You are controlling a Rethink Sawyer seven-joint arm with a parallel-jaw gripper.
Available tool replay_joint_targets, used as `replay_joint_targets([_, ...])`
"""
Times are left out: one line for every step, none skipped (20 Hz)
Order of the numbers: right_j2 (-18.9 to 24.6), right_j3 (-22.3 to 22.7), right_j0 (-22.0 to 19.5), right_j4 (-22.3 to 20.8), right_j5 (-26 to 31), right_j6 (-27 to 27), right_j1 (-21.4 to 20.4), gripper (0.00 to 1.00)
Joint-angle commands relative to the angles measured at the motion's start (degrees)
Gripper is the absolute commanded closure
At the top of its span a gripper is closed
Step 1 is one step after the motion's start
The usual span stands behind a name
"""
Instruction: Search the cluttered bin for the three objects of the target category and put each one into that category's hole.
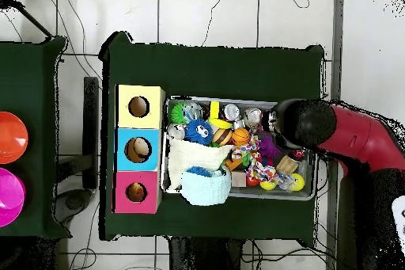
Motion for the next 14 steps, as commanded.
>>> replay_joint_targets([2.29,-1.9,-0.96,-1.66,11.19,-5.15,1.51,0.0])
replay_joint_targets([2.08,-0.33,-0.89,-1.13,10.28,-3.95,0.85,0.0])
replay_joint_targets([2.03,0.84,-0.77,-0.89,9.16,-3.17,0.3,0.0])
replay_joint_targets([1.72,2.08,-0.59,-0.73,8.73,-2.35,-0.37,0.0])
replay_joint_targets([1.59,2.8,-0.28,-0.58,8.93,-1.89,-0.95,0.0])
replay_joint_targets([1.49,2.19,0.38,-0.38,9.72,-1.06,-1.18,0.0])
replay_joint_targets([1.3,2.36,0.82,-0.28,10.2,-0.49,-1.83,0.0])
replay_joint_targets([1.07,3.66,0.81,0.12,10.35,-0.2,-3.28,0.0])
replay_joint_targets([0.82,4.09,1.19,0.19,10.12,0.5,-3.94,0.0])
replay_joint_targets([0.57,4.52,1.57,0.26,9.9,1.2,-4.6,0.0])
replay_joint_targets([0.24,4.86,2.07,0.29,9.72,2.02,-5.13,0.0])
replay_joint_targets([0.14,5.22,2.44,0.33,9.11,2.49,-5.55,0.0])
replay_joint_targets([0.04,5.58,2.8,0.36,8.5,2.97,-5.96,0.0])
replay_joint_targets([-0.03,5.67,3.17,0.54,8.22,3.55,-5.8,0.0])
